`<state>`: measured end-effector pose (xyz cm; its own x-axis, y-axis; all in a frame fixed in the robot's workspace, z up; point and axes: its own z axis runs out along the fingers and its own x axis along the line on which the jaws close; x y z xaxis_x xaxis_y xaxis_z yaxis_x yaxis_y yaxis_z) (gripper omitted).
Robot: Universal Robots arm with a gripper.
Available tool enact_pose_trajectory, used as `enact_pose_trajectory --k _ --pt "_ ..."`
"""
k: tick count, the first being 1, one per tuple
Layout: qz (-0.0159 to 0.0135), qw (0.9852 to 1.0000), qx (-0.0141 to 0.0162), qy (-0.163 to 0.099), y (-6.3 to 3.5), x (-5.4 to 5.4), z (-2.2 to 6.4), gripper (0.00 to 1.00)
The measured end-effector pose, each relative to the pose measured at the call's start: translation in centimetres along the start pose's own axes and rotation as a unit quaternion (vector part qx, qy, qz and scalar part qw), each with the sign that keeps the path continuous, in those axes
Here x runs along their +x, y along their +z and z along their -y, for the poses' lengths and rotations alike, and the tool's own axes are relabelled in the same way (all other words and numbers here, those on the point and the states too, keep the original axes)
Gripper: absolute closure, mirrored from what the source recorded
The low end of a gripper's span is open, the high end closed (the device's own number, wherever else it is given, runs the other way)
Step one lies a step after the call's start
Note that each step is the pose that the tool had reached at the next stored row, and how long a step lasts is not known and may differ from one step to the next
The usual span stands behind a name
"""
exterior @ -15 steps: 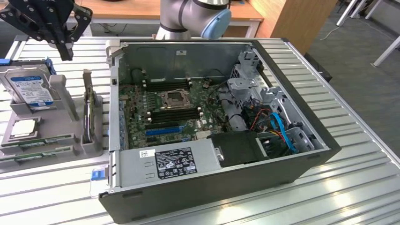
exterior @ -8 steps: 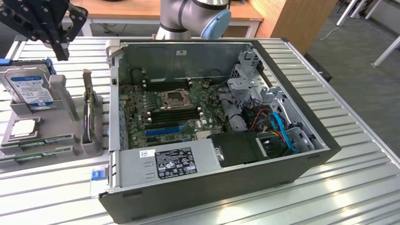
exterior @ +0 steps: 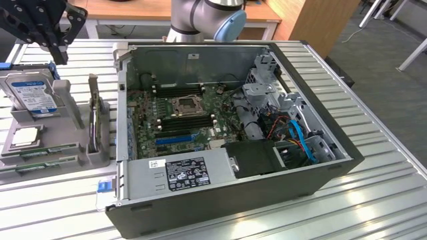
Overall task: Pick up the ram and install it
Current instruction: 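Reach for the ram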
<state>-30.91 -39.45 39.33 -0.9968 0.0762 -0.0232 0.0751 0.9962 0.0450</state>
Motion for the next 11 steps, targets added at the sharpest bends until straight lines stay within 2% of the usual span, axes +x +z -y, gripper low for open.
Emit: enact_pose_trajectory --k 11 --pt "0.0000 1.0000 0.0000 0.000 -0.03 1.4 0.05 0.90"
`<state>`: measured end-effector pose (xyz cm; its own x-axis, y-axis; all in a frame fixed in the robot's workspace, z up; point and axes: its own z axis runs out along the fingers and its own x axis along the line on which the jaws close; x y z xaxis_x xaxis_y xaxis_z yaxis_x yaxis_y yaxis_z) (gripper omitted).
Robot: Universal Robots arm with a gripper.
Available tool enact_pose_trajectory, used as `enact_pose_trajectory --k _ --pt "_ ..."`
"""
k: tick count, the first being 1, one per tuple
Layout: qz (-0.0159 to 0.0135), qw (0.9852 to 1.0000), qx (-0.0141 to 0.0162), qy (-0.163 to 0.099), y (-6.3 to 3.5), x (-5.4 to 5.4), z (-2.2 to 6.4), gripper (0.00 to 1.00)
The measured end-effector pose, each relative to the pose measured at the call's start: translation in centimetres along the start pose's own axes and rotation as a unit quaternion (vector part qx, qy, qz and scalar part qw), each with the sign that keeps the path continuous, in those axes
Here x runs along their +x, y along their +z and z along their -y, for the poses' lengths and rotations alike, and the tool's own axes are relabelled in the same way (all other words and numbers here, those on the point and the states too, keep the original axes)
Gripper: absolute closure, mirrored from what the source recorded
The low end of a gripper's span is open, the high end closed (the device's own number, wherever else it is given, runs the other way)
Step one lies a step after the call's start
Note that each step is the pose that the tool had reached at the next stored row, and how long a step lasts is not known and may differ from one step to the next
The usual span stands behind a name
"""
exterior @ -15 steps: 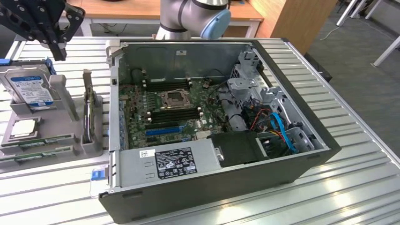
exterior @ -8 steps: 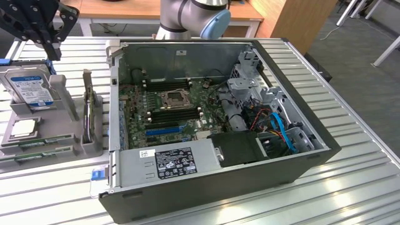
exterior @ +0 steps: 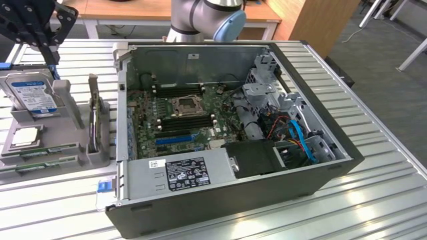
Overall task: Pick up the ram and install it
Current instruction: 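Reach for the ram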
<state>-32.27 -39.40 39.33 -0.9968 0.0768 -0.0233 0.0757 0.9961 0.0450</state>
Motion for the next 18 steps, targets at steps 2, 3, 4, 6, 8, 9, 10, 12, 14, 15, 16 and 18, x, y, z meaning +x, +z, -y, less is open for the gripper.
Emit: enact_pose_trajectory --k 2,3,4,6,8,9,10,12,14,15,16,18 --pt "0.0000 1.0000 0.0000 0.000 -0.01 0.3 0.01 0.90" --pt "0.0000 1.0000 0.0000 0.000 -0.01 0.4 0.02 0.90" --pt "0.0000 1.0000 0.0000 0.000 -0.01 0.6 0.03 0.90" --pt "0.0000 1.0000 0.0000 0.000 -0.02 0.9 0.05 0.90" --pt "0.0000 1.0000 0.0000 0.000 -0.03 1.1 0.07 0.90" --pt "0.0000 1.0000 0.0000 0.000 -0.03 1.3 0.07 0.90" --pt "0.0000 1.0000 0.0000 0.000 -0.03 1.4 0.08 0.90" --pt "0.0000 1.0000 0.0000 0.000 -0.04 1.7 0.10 0.90" --pt "0.0000 1.0000 0.0000 0.001 -0.05 1.9 0.11 0.90" --pt "0.0000 1.0000 0.0000 0.001 -0.05 2.0 0.12 0.90" --pt "0.0000 1.0000 0.0000 0.001 -0.06 2.2 0.12 0.90" --pt "0.0001 1.0000 0.0000 0.001 -0.06 2.4 0.13 0.90"
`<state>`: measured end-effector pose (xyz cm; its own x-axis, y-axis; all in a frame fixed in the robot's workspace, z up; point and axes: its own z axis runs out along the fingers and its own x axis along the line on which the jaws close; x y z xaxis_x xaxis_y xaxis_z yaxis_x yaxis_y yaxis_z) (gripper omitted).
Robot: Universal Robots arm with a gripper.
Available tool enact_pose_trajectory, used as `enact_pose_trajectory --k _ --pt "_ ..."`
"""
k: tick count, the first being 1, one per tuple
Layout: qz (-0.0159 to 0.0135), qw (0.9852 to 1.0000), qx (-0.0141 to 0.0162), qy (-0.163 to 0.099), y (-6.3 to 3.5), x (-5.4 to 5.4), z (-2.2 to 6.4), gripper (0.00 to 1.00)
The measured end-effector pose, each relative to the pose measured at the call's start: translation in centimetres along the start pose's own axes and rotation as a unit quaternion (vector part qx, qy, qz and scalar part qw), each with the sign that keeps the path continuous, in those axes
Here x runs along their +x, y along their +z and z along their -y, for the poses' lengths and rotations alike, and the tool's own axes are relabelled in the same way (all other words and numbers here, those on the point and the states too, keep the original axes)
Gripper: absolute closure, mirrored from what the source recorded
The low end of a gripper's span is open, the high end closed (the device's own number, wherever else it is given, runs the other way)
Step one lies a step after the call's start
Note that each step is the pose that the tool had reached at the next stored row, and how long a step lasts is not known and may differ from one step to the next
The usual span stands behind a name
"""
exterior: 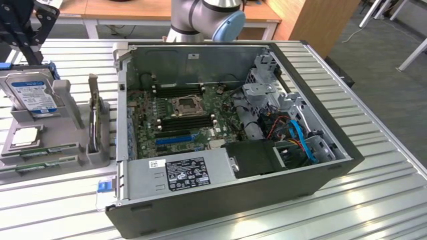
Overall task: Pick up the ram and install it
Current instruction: 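Reach for the ram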
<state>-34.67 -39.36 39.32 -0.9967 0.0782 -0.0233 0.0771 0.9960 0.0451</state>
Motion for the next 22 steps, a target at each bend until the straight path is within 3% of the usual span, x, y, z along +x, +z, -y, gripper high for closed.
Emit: enact_pose_trajectory --k 22 --pt "0.0000 1.0000 0.0000 0.001 -0.07 2.8 0.16 0.90"
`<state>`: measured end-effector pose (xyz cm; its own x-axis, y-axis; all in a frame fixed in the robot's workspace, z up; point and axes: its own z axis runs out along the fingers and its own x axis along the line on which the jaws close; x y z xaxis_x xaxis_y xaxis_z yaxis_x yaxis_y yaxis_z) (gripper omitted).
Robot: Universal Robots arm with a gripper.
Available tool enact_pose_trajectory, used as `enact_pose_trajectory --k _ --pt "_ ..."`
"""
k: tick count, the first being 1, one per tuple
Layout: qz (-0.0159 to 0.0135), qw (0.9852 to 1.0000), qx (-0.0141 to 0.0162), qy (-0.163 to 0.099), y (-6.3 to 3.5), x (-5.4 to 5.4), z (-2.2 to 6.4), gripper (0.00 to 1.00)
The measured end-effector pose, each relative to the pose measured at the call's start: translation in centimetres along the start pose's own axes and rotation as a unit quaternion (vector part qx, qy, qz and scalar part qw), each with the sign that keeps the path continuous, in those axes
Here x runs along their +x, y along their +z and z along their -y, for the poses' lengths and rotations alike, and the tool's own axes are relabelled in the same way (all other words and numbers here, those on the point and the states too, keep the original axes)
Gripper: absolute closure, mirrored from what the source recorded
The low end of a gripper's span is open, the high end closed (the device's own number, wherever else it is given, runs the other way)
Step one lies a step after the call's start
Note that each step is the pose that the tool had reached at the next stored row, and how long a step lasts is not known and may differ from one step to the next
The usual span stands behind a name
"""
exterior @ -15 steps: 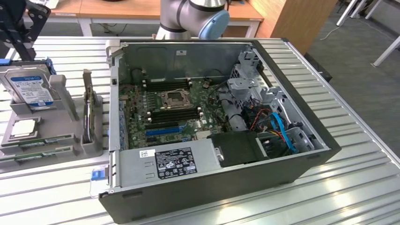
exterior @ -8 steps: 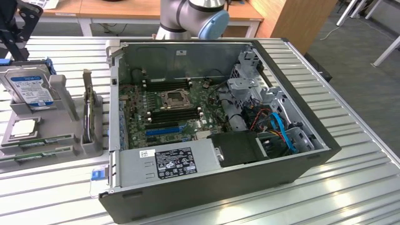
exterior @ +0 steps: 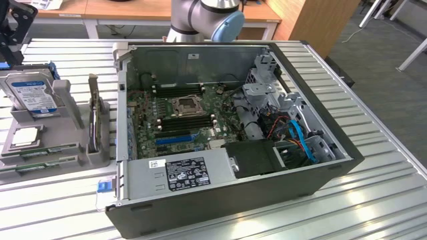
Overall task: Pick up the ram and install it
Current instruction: 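Reach for the ram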
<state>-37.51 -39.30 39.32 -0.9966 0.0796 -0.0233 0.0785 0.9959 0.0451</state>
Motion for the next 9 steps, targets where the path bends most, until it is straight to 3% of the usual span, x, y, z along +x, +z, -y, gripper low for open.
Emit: enact_pose_trajectory --k 9 --pt "0.0000 1.0000 0.0000 0.000 -0.03 1.11 0.06 0.90"
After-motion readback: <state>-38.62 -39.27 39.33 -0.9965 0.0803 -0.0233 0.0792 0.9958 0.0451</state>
